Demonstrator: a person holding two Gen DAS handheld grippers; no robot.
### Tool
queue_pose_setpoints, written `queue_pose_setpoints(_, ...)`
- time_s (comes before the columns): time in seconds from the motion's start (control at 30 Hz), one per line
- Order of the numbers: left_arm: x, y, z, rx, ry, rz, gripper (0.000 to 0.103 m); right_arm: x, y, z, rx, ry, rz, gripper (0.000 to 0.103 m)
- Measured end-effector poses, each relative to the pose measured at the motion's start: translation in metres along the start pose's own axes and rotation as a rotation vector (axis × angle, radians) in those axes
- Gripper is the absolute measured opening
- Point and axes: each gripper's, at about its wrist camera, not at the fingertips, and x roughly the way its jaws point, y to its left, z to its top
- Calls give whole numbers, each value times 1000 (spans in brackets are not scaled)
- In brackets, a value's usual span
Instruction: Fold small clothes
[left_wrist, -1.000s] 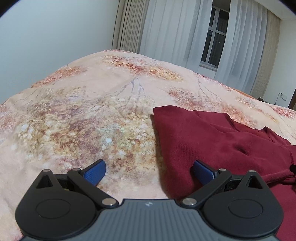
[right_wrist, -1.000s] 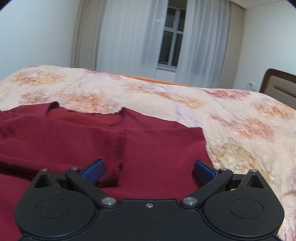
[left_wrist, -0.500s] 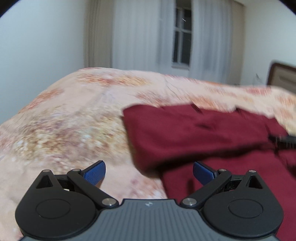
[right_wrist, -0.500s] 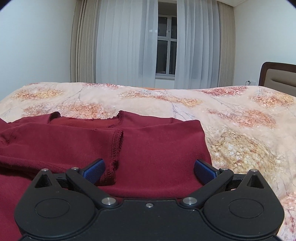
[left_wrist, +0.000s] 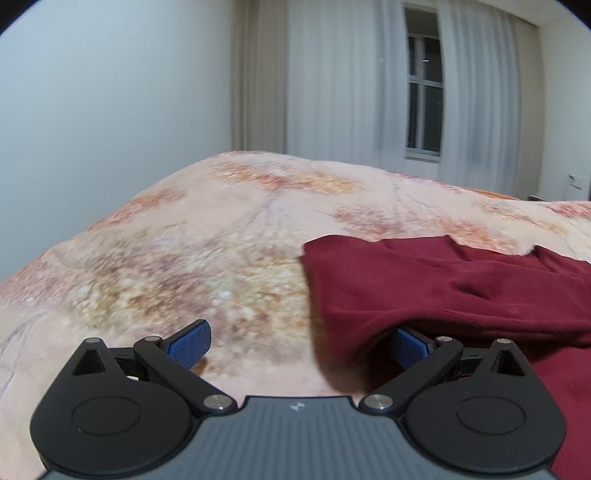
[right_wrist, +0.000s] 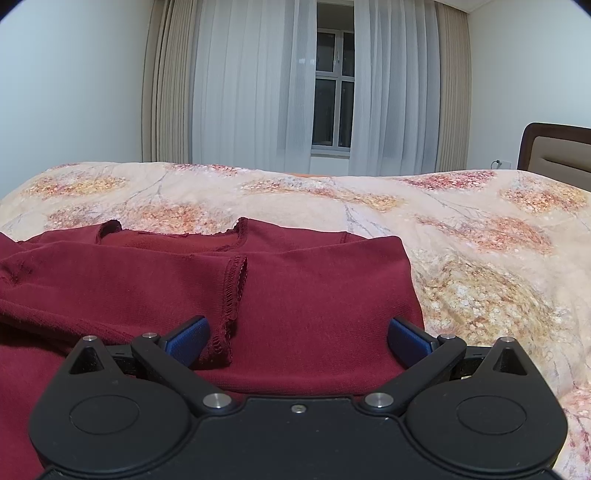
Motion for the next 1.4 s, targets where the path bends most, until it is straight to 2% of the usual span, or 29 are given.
queue_pose_setpoints(0.13,11,8,-1,-52,57,70,103,0,0,0,0,0,0,103)
queue_pose_setpoints(0.3,10,13,-4,-77,57,104,103,0,0,0,0,0,0,103)
queue_pose_setpoints(0.67,14,14,-7,-84,74,117,103,-4,3,-2,-8,-24,-27,103)
queue_pose_setpoints(0.87,3,14,-2,-82,93,56,103,-4,-5,4,21,16,20,103)
queue_pose_setpoints(1.07,-24,17,-7,-78,127,0,103,-34,-20,7,57,48,84,103)
queue_pose_setpoints(1.23,-64,23,-26,-37,139,-93,103,-86,-33,-8,27,68,133,103)
queue_pose_setpoints(1.4,-109,28,-50,22,135,-156,103,-160,-47,-40,-31,67,177,103)
